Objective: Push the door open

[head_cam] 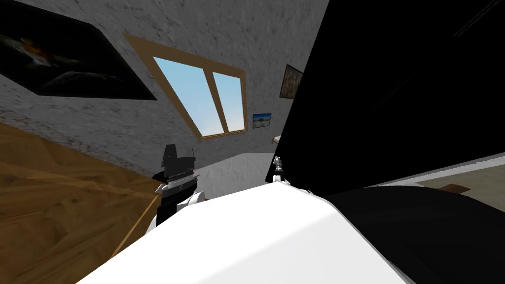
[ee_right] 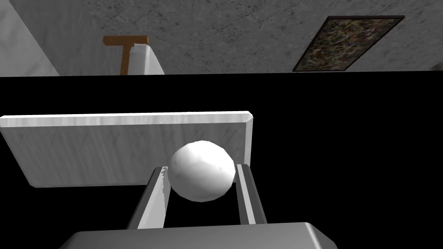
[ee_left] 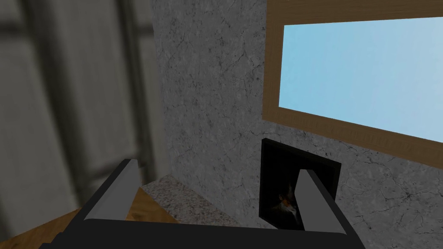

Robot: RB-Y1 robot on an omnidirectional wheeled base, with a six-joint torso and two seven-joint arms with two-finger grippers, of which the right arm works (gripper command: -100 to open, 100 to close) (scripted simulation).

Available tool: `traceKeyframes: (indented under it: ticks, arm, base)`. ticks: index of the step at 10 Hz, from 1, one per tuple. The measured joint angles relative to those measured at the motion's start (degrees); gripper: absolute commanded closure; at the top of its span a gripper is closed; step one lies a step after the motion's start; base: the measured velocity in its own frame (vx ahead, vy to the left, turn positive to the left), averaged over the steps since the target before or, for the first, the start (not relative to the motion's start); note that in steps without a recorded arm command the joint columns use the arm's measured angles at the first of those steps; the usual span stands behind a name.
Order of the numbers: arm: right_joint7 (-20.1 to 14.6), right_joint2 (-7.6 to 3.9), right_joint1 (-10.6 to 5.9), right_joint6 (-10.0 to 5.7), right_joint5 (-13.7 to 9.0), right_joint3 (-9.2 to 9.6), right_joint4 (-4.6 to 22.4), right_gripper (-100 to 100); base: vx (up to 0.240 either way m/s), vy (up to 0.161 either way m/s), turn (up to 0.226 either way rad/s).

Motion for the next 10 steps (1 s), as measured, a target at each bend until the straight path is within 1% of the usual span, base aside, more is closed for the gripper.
traceKeyframes:
  ticks: [1,2,3,4,5,6,7,8,9,10]
  arm:
    - [0.06,-0.45,-0.24,-0.31,-0.40,-0.60,0.57,100]
    - [0.34,-0.43,0.05,-0.21,-0.81,-1.23,-0.06,100]
    - [0.90,-0.16,0.77,0.47,-1.21,-1.88,-1.75,100]
    - [0.90,-0.74,0.10,0.08,-1.43,-2.20,-0.57,100]
    - [1.17,-0.56,0.72,0.41,-1.76,-2.72,-1.49,100]
    - [1.17,-0.90,0.29,-0.07,-1.96,-3.03,-0.26,100]
    - [1.34,-0.98,0.17,-0.51,-2.29,-3.53,0.50,100]
    - [1.63,-0.99,0.28,-0.67,-2.63,-4.07,0.72,100]
    - [1.91,-1.00,0.58,-0.54,-2.96,-4.60,0.30,100]
    - [1.94,-1.19,0.57,-0.59,-3.06,-4.77,0.13,100]
  base:
    - [0.194,-0.032,-0.035]
    - [0.173,-0.017,-0.027]
    - [0.121,-0.001,-0.028]
    - [0.145,-0.001,-0.027]
    - [0.126,-0.004,-0.030]
    - [0.166,-0.009,-0.037]
    - [0.197,-0.015,-0.043]
    - [0.198,-0.019,-0.038]
    - [0.088,-0.016,-0.028]
    - [0.145,-0.041,-0.035]
